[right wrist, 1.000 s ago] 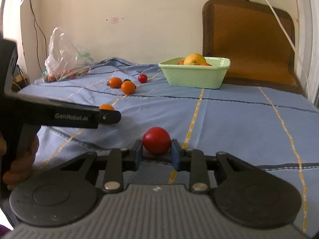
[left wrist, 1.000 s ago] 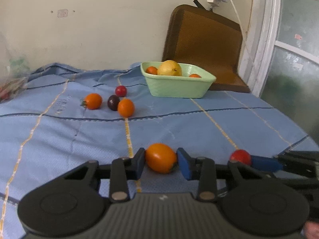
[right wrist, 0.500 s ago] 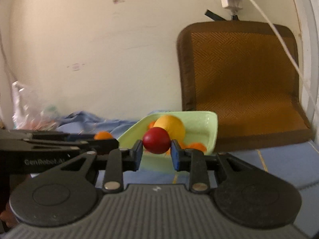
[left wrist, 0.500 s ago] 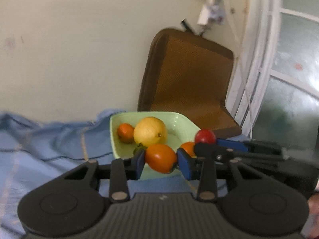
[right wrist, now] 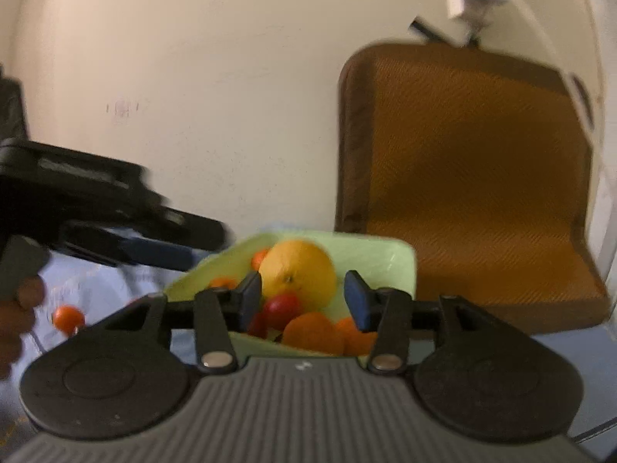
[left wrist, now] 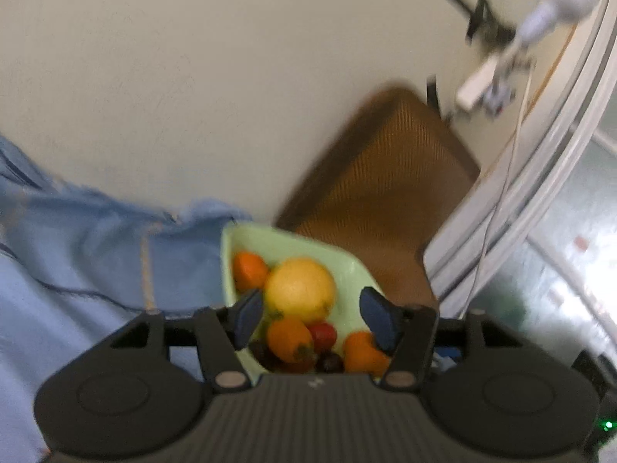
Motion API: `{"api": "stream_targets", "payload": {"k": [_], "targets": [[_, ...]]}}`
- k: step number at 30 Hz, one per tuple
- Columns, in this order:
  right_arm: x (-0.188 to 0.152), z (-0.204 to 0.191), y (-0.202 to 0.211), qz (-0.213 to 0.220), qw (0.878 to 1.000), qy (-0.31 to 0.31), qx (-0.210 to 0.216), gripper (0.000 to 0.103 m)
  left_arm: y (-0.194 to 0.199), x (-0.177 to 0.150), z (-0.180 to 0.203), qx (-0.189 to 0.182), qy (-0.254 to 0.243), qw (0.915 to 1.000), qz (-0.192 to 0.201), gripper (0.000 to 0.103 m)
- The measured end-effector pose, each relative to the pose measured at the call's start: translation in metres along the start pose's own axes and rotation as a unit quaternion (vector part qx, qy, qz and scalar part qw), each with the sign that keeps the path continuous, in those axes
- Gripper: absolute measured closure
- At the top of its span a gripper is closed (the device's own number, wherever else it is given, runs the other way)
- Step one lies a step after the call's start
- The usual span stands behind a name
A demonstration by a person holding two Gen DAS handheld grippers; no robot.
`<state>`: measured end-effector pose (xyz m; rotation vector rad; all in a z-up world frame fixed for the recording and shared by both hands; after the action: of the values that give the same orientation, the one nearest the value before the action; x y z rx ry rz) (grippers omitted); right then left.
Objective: Organize fruits
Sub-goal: 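Carry both tomatoes into the green basket and open both tools, then grasp the dark plum with the left tool while the right tool grasps a mandarin orange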
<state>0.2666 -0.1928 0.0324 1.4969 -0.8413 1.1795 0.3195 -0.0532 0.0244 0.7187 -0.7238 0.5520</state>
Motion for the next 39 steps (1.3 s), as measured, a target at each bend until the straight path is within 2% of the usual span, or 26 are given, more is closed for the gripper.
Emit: {"api": "stream_targets", "payload": {"k": [2,4,6,8,9,10,12,14,16,18,19,20,21,22,23,24,26,28,30,32,33,35,37,38,39], "targets": [[0.008,0.003,0.014,0.021,0.999,-0.026,0.016,0.053,0.027,0.006,-0.015,0.024,0.002,0.9995,0.020,0.046],[0.014,-0.002,0.025,0.024,0.996,-0.058,0.061,0.053,0.051,0.005,-0.033,0.055,0.005,0.9982,0.025,0.047],[0.015,-0.016,0.029,0.007,0.991,-0.079,0.108,0.057,0.069,0.000,-0.047,0.084,0.010,0.9962,0.021,0.049],[0.010,-0.039,0.029,-0.020,0.986,-0.074,0.145,0.067,0.084,-0.015,-0.057,0.102,0.011,0.9947,0.014,0.049],[0.007,-0.051,0.028,-0.035,0.984,-0.066,0.159,0.068,0.089,-0.024,-0.060,0.107,0.012,0.9942,0.008,0.049],[0.002,-0.064,0.027,-0.050,0.982,-0.057,0.172,0.075,0.092,-0.033,-0.061,0.108,0.012,0.9940,0.001,0.049],[-0.009,-0.088,0.024,-0.079,0.977,-0.035,0.194,0.076,0.093,-0.045,-0.065,0.112,0.010,0.9936,-0.009,0.050],[-0.020,-0.108,0.022,-0.098,0.974,-0.008,0.205,0.074,0.092,-0.051,-0.070,0.115,0.017,0.9931,-0.015,0.051],[-0.030,-0.123,0.019,-0.115,0.971,0.022,0.206,0.074,0.090,-0.050,-0.070,0.093,0.031,0.9950,-0.020,0.054],[-0.036,-0.133,0.014,-0.126,0.970,0.044,0.205,0.072,0.088,-0.047,-0.061,0.076,0.021,0.9966,-0.022,0.055],[-0.038,-0.135,0.012,-0.130,0.968,0.051,0.206,0.067,0.085,-0.045,-0.054,0.073,0.008,0.9970,-0.024,0.055],[-0.041,-0.137,0.010,-0.134,0.967,0.055,0.208,0.058,0.082,-0.043,-0.049,0.070,-0.006,0.9972,-0.026,0.055],[-0.044,-0.140,0.006,-0.140,0.967,0.060,0.206,0.055,0.078,-0.041,-0.045,0.070,-0.011,0.9970,-0.029,0.055],[-0.046,-0.143,0.001,-0.145,0.967,0.070,0.196,0.056,0.074,-0.041,-0.044,0.071,-0.013,0.9968,-0.034,0.055],[-0.049,-0.145,-0.003,-0.153,0.967,0.083,0.186,0.067,0.071,-0.041,-0.044,0.073,-0.013,0.9965,-0.039,0.055],[-0.052,-0.146,-0.005,-0.159,0.966,0.093,0.182,0.071,0.068,-0.043,-0.043,0.077,-0.014,0.9960,-0.044,0.055],[-0.053,-0.141,0.001,-0.158,0.966,0.096,0.182,0.071,0.064,-0.050,-0.040,0.088,-0.030,0.9943,-0.051,0.055],[-0.051,-0.130,0.010,-0.150,0.969,0.093,0.171,0.071,0.059,-0.059,-0.034,0.111,-0.071,0.9896,-0.057,0.055],[-0.052,-0.117,0.020,-0.144,0.973,0.087,0.160,0.071,0.051,-0.069,-0.024,0.152,-0.140,0.9767,-0.058,0.055],[-0.055,-0.103,0.028,-0.143,0.975,0.074,0.152,0.071,0.044,-0.078,-0.017,0.189,-0.198,0.9598,-0.063,0.055],[-0.058,-0.098,0.030,-0.145,0.976,0.065,0.150,0.071,0.040,-0.082,-0.016,0.197,-0.212,0.9547,-0.068,0.057],[-0.062,-0.089,0.031,-0.149,0.977,0.050,0.146,0.071,0.035,-0.089,-0.017,0.203,-0.220,0.9507,-0.081,0.060],[-0.059,-0.086,0.032,-0.143,0.978,0.042,0.145,0.071,0.036,-0.089,-0.019,0.222,-0.231,0.9441,-0.078,0.070],[-0.059,-0.086,0.031,-0.142,0.978,0.043,0.144,0.071,0.038,-0.088,-0.020,0.229,-0.233,0.9424,-0.074,0.080],[-0.060,-0.085,0.031,-0.144,0.978,0.041,0.147,0.071,0.040,-0.086,-0.021,0.227,-0.229,0.9436,-0.074,0.080]]}}
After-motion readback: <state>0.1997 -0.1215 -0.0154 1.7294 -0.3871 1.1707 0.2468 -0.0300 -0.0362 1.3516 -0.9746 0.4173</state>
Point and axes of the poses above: each gripper's, at about its wrist camera, not at the fingertips, and y roughly against the way its jaws point, z to its right, x to its top, the point moved 9 cm from there along -y, roughly the way its jaws point, and after that the axes turned 1 degree about -z, right-handed, at the moved point
